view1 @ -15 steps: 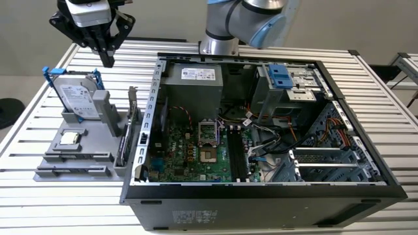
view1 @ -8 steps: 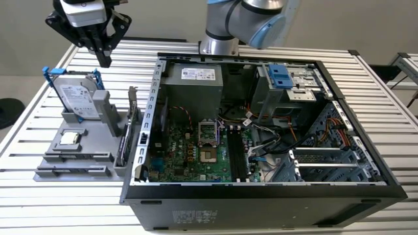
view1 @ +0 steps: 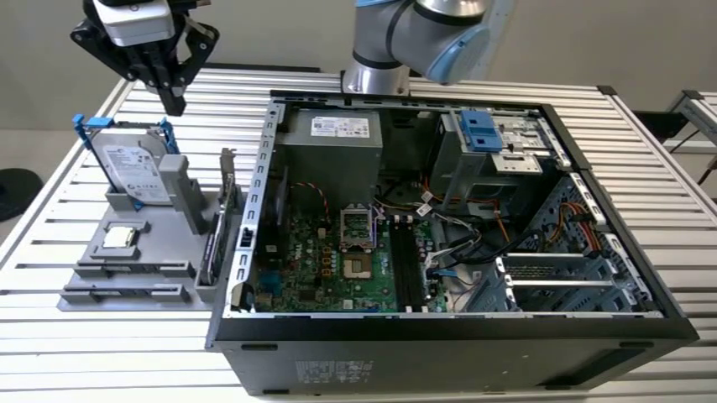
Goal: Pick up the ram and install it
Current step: 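Reach for the ram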
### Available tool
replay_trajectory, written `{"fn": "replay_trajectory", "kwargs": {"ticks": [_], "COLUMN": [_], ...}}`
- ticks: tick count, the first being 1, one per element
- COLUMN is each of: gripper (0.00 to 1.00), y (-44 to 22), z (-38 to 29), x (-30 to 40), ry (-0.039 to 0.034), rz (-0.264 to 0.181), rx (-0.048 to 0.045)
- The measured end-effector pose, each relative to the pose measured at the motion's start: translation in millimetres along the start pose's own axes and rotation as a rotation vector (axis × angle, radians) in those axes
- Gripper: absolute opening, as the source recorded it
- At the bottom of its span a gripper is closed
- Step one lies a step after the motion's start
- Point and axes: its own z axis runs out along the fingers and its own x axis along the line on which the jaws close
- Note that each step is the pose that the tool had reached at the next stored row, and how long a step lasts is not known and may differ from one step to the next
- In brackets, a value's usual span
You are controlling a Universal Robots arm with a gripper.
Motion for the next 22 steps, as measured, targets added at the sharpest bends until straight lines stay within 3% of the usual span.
{"fn": "replay_trajectory", "kwargs": {"ticks": [22], "gripper": [0.00], "y": [-1.2], "z": [-0.1], "x": [16.2], "ry": [0.0000], "rz": [0.000], "rx": [0.0000]}}
